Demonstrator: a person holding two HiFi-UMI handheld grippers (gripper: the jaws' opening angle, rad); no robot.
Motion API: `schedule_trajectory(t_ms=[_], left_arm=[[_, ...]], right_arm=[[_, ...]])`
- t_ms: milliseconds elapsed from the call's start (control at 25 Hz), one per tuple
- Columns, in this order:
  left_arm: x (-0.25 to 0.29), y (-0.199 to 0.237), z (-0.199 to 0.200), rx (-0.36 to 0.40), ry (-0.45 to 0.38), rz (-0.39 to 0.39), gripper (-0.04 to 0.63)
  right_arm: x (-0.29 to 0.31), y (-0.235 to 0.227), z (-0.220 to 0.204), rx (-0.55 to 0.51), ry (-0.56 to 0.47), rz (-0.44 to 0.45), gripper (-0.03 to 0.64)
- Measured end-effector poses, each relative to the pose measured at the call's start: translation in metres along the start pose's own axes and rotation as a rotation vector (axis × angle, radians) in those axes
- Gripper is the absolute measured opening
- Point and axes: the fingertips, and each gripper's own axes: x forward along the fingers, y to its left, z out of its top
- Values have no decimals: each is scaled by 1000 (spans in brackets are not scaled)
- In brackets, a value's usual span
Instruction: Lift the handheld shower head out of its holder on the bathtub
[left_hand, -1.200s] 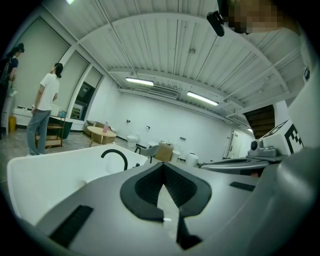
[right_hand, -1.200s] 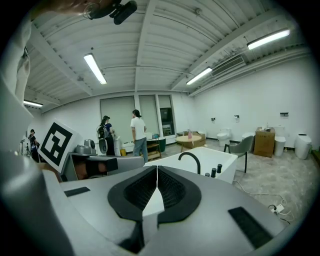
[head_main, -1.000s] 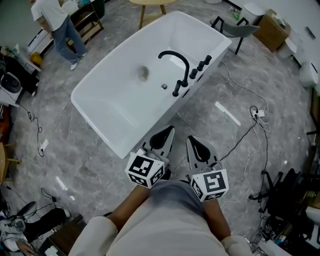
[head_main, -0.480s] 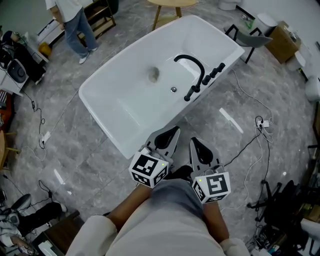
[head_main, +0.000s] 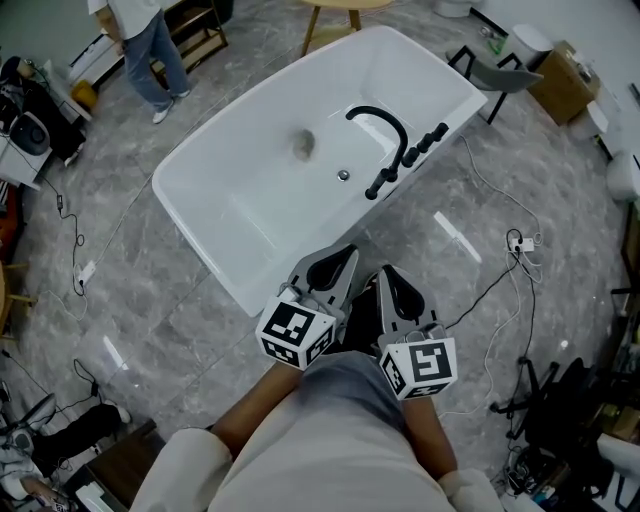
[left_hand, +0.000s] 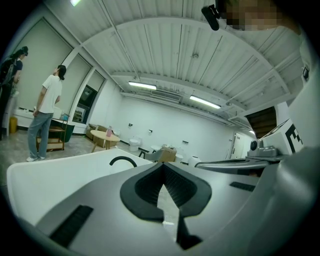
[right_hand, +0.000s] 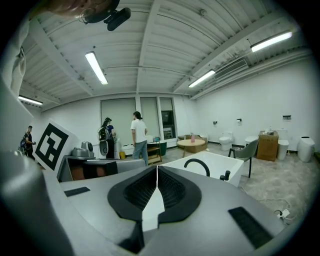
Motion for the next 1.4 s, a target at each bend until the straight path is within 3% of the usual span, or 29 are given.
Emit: schedule_trajectory(t_ms=[400,1400], left_arm=[[36,6,-8,-5,41,-24,6],[126,45,-43,-79,109,53,6]], right_arm=[[23,-33,0,24,11,-26,20],[91,-108,-31,74,110,39,20]])
